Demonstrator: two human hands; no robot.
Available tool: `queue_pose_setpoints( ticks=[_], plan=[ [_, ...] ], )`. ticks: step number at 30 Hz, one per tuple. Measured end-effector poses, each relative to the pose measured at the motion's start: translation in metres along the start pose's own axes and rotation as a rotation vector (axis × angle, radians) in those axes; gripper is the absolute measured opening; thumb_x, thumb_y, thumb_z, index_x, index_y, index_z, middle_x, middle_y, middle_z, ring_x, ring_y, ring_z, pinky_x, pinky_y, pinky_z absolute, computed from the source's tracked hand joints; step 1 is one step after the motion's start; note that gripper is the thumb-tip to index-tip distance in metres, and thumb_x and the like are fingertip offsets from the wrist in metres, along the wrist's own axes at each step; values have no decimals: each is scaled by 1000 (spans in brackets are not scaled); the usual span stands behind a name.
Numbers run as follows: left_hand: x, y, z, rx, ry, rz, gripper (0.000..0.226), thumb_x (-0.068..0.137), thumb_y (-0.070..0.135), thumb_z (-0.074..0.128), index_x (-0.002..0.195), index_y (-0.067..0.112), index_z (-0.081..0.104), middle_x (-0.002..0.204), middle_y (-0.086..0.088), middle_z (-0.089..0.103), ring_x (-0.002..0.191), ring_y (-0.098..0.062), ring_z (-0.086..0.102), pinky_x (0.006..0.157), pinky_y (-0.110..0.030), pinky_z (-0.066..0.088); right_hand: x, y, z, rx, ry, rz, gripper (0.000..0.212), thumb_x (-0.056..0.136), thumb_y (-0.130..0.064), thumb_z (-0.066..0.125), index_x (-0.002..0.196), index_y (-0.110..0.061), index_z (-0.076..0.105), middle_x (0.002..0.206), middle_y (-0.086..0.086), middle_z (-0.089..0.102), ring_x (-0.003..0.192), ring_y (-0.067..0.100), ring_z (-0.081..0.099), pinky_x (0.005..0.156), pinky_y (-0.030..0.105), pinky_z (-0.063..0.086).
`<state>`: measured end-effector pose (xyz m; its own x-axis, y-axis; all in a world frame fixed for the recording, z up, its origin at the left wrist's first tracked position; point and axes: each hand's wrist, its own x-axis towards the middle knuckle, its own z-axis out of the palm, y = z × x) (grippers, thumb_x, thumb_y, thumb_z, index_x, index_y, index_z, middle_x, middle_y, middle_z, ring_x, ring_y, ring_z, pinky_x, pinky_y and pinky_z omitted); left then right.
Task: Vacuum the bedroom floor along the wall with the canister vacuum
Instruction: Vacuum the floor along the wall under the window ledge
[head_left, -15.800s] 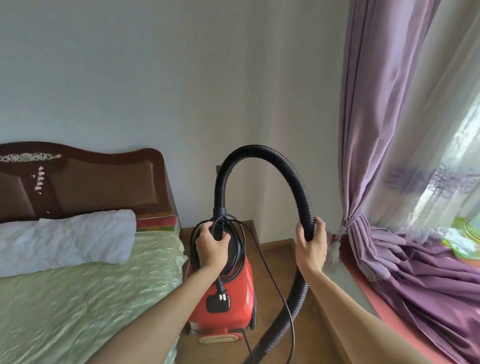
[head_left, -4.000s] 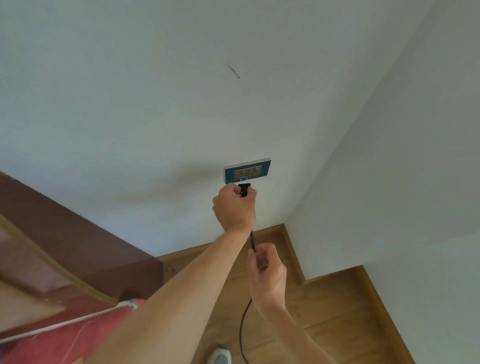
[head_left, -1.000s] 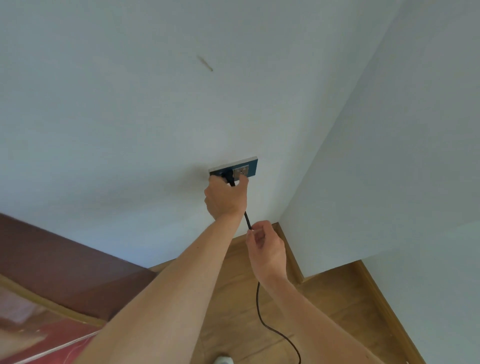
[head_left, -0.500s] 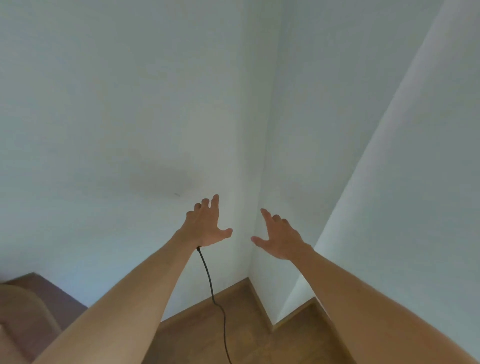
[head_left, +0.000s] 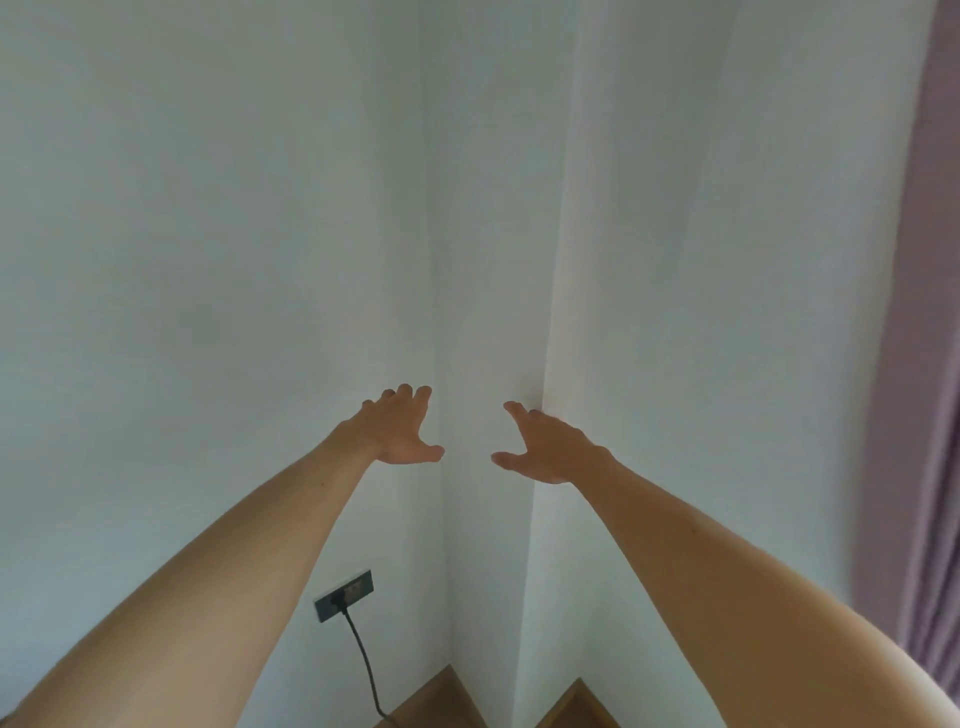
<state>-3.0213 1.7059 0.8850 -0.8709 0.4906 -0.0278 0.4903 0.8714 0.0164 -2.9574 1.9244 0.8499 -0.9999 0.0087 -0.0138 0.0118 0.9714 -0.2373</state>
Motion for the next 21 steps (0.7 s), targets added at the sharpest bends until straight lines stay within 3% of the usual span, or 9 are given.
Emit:
queue_pose_setpoints(
  ticks=[7,11,21],
  plan=[
    [23,28,-31,-8,-103,180,100,81,62,61,156,24,7,155,-5,30,142,-28,31,110,-48,37,-34,19,-43,-79,61,121,71,94,-57,55,152,-29,24,131,8,55,123,30,54,97,44,45],
    [31,38,-39,52,-165,284,98,80,64,60,155,23,12,153,-4,34,137,-26,40,107,-46,42,-54,32,-61,-104,124,282,68,93,-58,55,149,-32,27,128,7,56,122,29,54,95,44,46],
    [29,83,-48,16,-158,572,97,80,61,60,155,27,9,154,-3,32,138,-26,40,107,-47,42,-120,34,-69,-156,154,582,71,91,-62,54,149,-33,26,126,5,57,120,28,55,94,44,48]
  ],
)
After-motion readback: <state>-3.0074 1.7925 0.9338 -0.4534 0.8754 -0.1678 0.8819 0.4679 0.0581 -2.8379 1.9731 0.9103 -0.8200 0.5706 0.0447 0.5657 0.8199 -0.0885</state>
